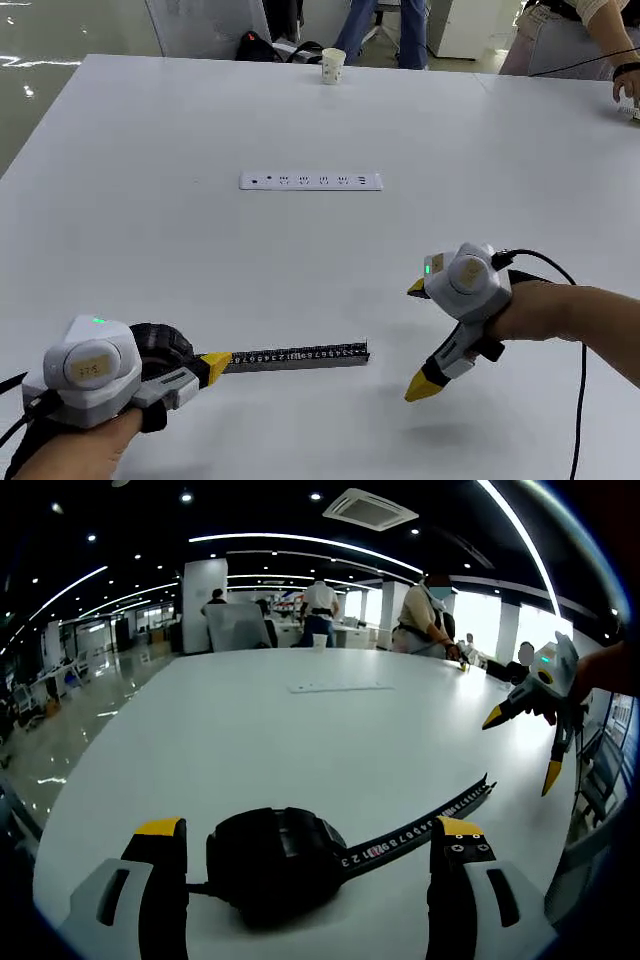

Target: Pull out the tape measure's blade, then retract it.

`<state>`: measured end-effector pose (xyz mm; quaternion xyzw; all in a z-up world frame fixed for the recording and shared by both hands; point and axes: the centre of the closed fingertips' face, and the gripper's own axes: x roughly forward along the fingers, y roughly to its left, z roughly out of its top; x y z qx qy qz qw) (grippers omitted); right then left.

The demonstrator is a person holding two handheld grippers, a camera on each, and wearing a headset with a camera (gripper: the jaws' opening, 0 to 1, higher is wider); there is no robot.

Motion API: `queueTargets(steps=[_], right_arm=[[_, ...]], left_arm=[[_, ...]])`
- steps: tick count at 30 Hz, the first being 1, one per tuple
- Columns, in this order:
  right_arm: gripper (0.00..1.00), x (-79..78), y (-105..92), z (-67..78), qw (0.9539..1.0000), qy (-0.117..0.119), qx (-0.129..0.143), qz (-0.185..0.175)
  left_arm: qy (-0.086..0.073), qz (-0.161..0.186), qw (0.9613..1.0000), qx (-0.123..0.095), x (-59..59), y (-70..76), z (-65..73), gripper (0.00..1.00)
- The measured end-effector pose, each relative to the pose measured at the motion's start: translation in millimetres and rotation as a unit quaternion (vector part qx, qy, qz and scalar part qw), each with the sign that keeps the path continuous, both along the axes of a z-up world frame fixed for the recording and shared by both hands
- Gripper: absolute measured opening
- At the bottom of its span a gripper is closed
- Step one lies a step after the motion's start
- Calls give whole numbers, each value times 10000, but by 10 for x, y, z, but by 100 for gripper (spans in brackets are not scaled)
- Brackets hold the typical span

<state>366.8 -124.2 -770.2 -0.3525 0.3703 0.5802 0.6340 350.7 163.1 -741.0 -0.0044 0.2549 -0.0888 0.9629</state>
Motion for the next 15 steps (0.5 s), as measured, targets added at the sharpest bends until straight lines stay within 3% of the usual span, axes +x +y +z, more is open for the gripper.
queueTargets(steps=[1, 4, 6, 10, 15], right_arm=[[99, 5, 28, -14, 10000, 19, -30, 32], [99, 20, 87, -47, 9999, 87, -86, 121], [99, 41, 129, -55, 9997, 56, -128, 198], [99, 87, 219, -65, 9995, 55, -131, 291], [99, 139, 329, -130, 9992, 22, -167, 375]], left_arm=[[-134, 152, 9997, 104, 29, 56, 17, 99], [-252, 309, 9991, 160, 60, 103, 25, 99], [-61, 279, 9996, -51, 51, 58, -40, 99], [-98, 293, 9995, -22, 93, 54, -39, 99], [-80, 377, 9992, -140, 99, 58, -85, 99]])
